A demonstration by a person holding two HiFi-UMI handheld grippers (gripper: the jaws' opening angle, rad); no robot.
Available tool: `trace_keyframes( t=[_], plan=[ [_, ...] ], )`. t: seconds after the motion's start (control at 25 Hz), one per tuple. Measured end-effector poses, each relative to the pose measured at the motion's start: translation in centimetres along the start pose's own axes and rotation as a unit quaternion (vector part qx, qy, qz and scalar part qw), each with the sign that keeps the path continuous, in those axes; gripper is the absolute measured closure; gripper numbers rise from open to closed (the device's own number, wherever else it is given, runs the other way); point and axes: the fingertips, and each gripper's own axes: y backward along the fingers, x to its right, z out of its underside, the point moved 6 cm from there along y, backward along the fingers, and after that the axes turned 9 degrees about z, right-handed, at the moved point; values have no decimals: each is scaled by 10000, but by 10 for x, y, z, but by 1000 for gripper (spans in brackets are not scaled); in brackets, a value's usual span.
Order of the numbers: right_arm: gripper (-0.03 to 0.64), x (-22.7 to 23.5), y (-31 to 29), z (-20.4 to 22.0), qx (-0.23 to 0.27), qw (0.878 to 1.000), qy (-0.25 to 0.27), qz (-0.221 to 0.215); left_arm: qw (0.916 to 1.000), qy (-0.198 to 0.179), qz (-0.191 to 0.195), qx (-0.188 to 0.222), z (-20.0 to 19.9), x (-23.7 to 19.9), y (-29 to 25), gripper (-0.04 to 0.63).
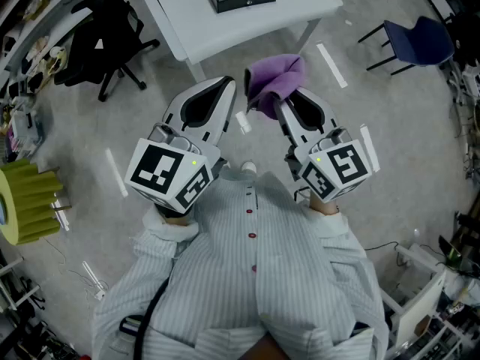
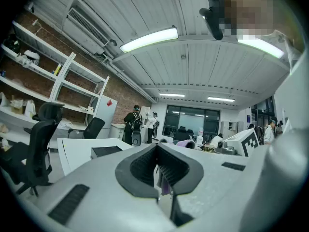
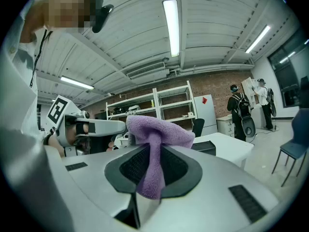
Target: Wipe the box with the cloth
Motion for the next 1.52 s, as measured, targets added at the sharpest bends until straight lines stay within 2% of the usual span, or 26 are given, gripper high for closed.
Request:
trace_keyframes(
  t=[0.44, 0.76, 1.0, 1.24, 1.52],
  plan=[
    [549, 23, 9, 2, -109, 9999, -25, -21, 9998, 127, -148, 48, 5, 3, -17, 589],
    [549, 49, 15, 1, -31, 9999, 53, -133, 9993, -23, -372, 72, 3, 7, -30, 589],
    [549, 73, 8, 9, -66, 9998, -152, -89, 9987, 36, -506, -12, 9, -5, -46, 589],
    [549, 109, -36, 13, -183, 9996, -225, -25, 9988, 47, -481, -11, 7, -44, -87, 589],
    [549, 136, -133, -4, -255, 9995, -182, 45, 9993, 72, -363, 4, -15, -134, -135, 589]
  ],
)
